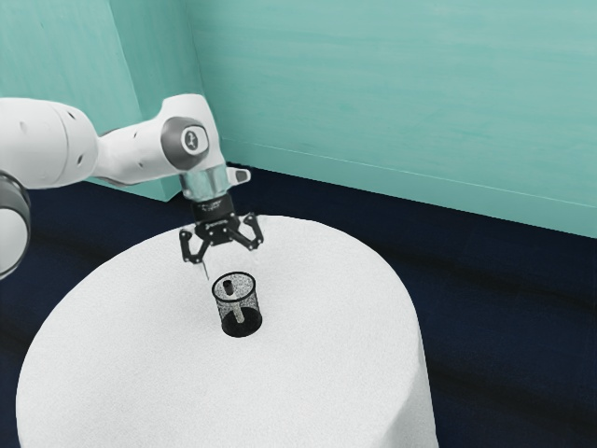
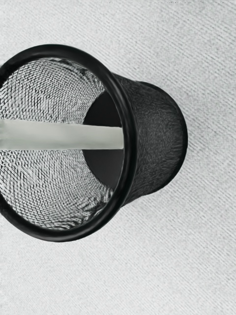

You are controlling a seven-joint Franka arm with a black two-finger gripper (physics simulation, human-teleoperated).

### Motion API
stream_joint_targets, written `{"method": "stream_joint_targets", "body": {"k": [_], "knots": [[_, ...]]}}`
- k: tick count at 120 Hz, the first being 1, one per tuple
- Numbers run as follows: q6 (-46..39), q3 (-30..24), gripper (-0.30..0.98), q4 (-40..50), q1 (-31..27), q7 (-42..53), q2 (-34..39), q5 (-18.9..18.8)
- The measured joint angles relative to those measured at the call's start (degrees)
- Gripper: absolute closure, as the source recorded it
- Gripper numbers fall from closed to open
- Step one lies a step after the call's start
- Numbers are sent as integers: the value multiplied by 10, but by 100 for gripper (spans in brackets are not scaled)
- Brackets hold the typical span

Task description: Take the marker out of the pen holder and place it to the left of the pen holder.

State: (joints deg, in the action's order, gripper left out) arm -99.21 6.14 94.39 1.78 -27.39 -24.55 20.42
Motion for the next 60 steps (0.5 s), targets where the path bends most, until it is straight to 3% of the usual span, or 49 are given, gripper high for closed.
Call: {"method": "stream_joint_targets", "body": {"k": [40, 60], "knots": [[35, 0, 2, 28, 8, -60, 7, -2], [40, -1, 16, 30, 11, -79, 11, -1]]}}
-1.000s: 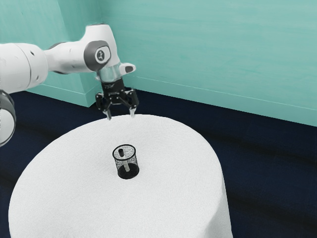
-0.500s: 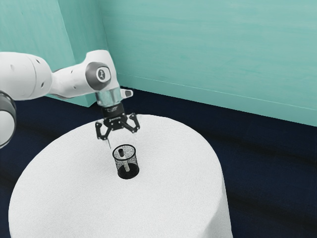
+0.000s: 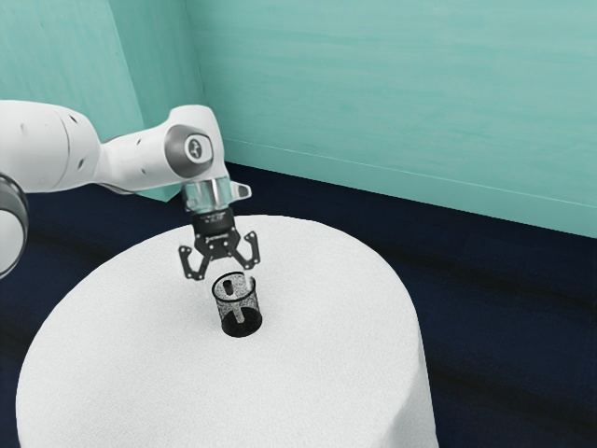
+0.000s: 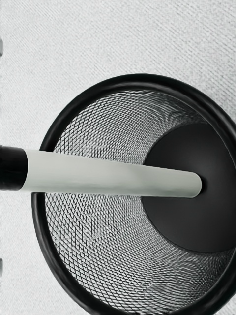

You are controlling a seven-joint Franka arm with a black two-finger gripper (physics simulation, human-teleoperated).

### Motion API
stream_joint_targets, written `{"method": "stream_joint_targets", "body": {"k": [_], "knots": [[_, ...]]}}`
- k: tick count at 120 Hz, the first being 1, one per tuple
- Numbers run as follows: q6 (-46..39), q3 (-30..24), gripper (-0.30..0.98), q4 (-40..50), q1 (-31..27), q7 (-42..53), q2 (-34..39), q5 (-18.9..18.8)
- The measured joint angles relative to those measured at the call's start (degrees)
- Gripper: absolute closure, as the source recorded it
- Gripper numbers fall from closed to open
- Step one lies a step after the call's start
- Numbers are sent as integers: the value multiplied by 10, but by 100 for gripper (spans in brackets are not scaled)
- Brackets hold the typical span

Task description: Take the marker out of the pen holder and place it to the left of the pen holder.

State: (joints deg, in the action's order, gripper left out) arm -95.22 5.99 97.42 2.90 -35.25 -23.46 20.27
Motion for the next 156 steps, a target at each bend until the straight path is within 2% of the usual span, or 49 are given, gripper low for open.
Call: {"method": "stream_joint_targets", "body": {"k": [36, 88, 132, 156], "knots": [[9, -7, 36, 1, 1, -13, 2, 9], [15, -5, 47, -1, -1, 2, 0, 11], [15, -4, 67, 0, -1, 24, 0, 11], [17, -4, 73, -3, -1, 29, 3, 6]]}}
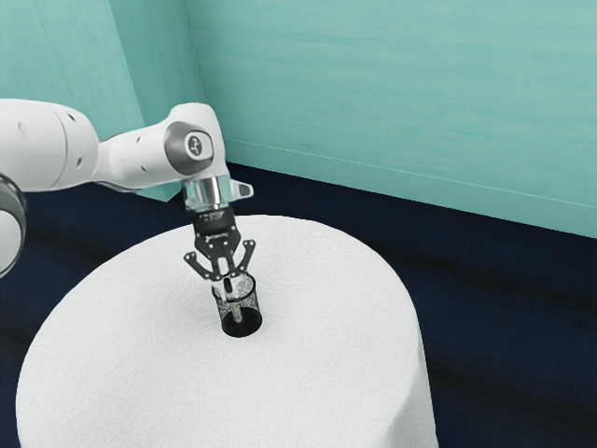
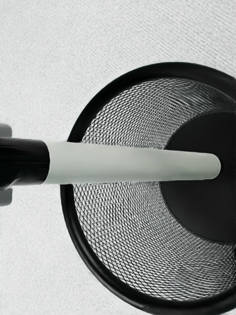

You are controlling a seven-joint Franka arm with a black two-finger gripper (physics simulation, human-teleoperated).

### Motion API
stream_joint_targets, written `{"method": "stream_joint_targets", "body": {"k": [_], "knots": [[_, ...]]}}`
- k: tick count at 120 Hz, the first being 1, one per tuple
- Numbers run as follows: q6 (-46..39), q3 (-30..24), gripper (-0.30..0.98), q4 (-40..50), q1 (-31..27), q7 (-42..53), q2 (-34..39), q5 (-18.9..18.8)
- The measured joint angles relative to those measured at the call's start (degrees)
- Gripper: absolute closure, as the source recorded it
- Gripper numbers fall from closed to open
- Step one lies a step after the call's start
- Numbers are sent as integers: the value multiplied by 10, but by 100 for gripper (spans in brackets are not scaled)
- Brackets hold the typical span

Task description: Take the marker out of the pen holder and place it to the left of the pen holder.

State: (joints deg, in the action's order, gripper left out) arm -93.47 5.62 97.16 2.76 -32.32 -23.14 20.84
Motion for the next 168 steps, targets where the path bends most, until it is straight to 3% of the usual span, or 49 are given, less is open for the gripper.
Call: {"method": "stream_joint_targets", "body": {"k": [70, 108, 168], "knots": [[71, 27, 76, -45, -1, -24, 120, -57], [131, 52, 76, -32, -30, -57, 108, -91], [179, 52, 75, -19, -80, -99, 6, -125]]}}
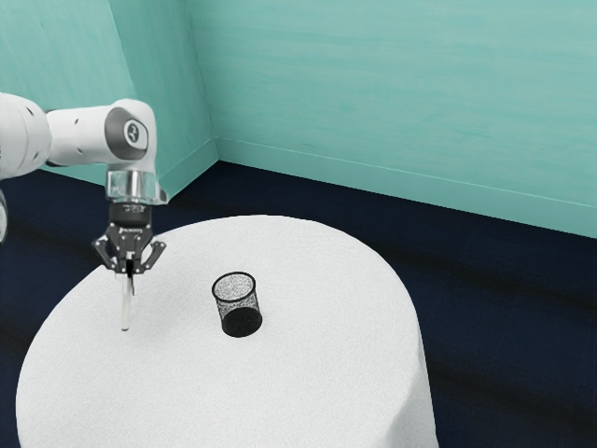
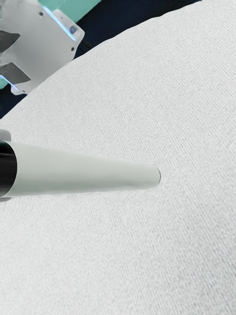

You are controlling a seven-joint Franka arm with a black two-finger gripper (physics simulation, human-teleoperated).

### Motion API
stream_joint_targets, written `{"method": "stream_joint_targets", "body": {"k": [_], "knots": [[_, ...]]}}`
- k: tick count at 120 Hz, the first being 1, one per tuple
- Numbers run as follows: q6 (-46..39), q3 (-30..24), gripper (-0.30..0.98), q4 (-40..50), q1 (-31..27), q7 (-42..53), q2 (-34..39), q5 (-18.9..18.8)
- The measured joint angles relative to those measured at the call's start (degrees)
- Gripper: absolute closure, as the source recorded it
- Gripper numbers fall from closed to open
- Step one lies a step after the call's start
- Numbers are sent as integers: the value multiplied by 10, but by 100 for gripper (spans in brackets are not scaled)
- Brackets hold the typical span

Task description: Take the marker out of the pen holder and place it to the left of the pen holder.

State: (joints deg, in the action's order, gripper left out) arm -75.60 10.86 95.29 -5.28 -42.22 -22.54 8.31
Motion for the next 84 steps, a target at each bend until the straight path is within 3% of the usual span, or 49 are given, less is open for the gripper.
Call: {"method": "stream_joint_targets", "body": {"k": [38, 84], "knots": [[40, 0, 73, -6, -8, -31, -35, -19], [-30, -26, 35, -6, -5, -27, -9, -12]]}}
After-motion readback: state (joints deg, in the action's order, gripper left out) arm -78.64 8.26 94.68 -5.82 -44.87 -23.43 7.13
